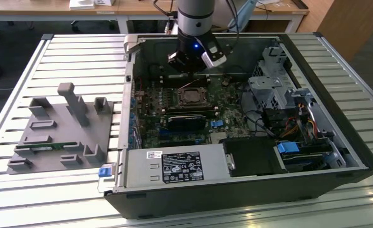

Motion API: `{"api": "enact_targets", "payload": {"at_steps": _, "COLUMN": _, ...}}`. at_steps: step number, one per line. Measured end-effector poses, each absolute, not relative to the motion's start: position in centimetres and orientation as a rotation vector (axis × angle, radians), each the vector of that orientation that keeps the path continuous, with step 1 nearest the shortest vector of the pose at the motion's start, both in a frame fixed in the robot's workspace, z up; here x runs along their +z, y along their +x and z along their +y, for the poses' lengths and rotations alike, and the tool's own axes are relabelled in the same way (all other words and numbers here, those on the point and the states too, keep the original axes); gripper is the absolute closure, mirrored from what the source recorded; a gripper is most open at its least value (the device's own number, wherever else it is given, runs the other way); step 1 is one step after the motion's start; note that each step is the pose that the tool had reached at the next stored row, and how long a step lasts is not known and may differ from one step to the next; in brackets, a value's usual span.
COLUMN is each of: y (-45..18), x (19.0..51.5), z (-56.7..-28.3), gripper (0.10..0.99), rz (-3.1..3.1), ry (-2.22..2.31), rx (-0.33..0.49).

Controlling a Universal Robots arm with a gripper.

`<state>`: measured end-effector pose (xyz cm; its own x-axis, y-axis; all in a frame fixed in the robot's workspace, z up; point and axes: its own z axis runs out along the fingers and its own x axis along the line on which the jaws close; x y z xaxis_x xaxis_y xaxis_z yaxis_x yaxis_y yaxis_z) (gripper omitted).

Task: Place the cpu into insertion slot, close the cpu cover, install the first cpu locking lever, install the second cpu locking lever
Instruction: 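Install the first cpu locking lever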

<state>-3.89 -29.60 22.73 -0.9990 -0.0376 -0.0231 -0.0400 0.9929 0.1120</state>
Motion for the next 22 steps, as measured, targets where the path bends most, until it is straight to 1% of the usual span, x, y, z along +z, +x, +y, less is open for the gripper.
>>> {"api": "enact_targets", "payload": {"at_steps": 22, "y": -3.02, "x": 21.97, "z": -29.11, "gripper": 0.980, "rz": 3.115, "ry": -0.058, "rx": 0.176}}
